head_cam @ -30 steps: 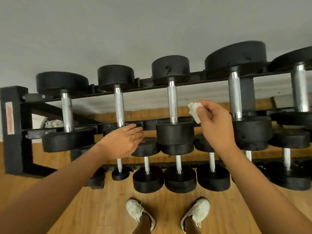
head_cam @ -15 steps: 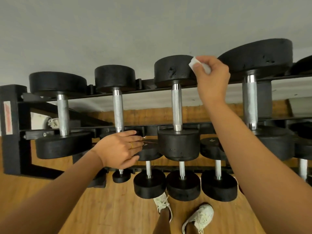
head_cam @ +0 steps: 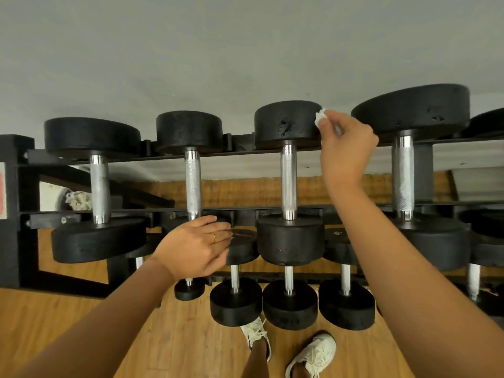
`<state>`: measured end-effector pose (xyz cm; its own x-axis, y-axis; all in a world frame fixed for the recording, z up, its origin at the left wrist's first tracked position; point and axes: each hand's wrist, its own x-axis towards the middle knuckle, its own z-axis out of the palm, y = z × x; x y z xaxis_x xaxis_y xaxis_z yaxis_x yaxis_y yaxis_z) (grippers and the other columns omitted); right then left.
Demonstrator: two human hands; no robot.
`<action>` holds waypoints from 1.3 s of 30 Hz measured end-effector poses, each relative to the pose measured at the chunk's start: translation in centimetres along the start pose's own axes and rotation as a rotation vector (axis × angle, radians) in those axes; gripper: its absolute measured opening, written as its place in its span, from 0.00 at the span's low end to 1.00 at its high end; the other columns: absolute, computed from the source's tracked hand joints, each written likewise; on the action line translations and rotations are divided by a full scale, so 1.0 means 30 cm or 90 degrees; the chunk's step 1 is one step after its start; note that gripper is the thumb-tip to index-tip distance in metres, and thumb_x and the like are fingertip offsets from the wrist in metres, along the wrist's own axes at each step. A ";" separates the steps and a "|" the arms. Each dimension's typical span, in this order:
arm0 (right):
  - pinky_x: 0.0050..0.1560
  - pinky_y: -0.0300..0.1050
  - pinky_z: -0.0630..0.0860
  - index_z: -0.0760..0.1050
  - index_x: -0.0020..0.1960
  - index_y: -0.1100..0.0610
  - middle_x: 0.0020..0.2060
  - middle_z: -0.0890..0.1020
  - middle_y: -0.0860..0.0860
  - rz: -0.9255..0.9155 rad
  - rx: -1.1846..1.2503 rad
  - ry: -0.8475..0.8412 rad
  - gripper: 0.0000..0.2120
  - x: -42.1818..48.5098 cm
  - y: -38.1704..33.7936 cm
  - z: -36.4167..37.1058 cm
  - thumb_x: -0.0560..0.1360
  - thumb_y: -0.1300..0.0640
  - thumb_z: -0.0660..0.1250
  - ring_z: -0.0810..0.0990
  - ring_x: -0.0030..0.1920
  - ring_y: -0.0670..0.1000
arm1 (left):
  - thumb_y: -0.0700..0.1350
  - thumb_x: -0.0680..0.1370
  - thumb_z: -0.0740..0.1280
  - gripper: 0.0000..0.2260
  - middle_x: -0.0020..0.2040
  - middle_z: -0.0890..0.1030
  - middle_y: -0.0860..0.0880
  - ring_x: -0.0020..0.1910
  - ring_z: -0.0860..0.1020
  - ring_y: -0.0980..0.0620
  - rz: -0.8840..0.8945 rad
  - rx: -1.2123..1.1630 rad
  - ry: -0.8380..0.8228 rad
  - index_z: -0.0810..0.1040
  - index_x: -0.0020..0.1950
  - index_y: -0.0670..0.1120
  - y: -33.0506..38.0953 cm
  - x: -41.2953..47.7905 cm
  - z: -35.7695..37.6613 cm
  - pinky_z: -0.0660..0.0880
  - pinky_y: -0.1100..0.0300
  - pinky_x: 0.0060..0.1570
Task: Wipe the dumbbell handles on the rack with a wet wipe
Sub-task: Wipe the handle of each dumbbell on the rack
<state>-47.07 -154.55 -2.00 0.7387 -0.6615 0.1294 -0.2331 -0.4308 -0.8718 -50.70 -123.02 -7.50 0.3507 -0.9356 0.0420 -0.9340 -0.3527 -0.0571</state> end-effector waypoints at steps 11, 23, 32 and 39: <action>0.53 0.19 0.68 0.81 0.63 0.58 0.55 0.83 0.48 -0.037 -0.025 -0.049 0.12 0.000 0.008 -0.026 0.79 0.58 0.69 0.79 0.53 0.38 | 0.52 0.83 0.61 0.17 0.54 0.87 0.49 0.59 0.84 0.51 0.005 0.007 0.035 0.89 0.53 0.46 0.000 -0.007 0.015 0.69 0.52 0.71; 0.57 0.26 0.73 0.82 0.61 0.55 0.53 0.84 0.47 -0.045 -0.015 -0.048 0.12 -0.007 -0.011 -0.019 0.79 0.55 0.70 0.81 0.53 0.40 | 0.51 0.84 0.59 0.19 0.53 0.88 0.49 0.59 0.83 0.51 0.004 0.030 0.060 0.89 0.51 0.46 0.004 -0.012 0.022 0.69 0.52 0.71; 0.52 0.25 0.72 0.82 0.59 0.58 0.49 0.80 0.48 -0.148 -0.075 -0.097 0.11 -0.084 -0.044 -0.022 0.79 0.57 0.70 0.76 0.48 0.40 | 0.51 0.84 0.60 0.19 0.53 0.88 0.49 0.59 0.84 0.51 0.002 0.039 0.072 0.89 0.50 0.46 0.008 -0.012 0.025 0.69 0.52 0.71; 0.53 0.23 0.68 0.82 0.60 0.57 0.53 0.81 0.49 -0.167 -0.083 -0.061 0.10 0.029 -0.092 0.029 0.79 0.58 0.69 0.75 0.51 0.41 | 0.52 0.84 0.59 0.19 0.53 0.87 0.49 0.59 0.83 0.51 0.002 0.048 0.073 0.89 0.51 0.46 0.008 -0.020 0.037 0.70 0.52 0.71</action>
<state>-45.23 -153.42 0.11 0.8396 -0.4588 0.2909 -0.1013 -0.6584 -0.7458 -51.05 -122.55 -8.64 0.3336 -0.9300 0.1545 -0.9258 -0.3541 -0.1326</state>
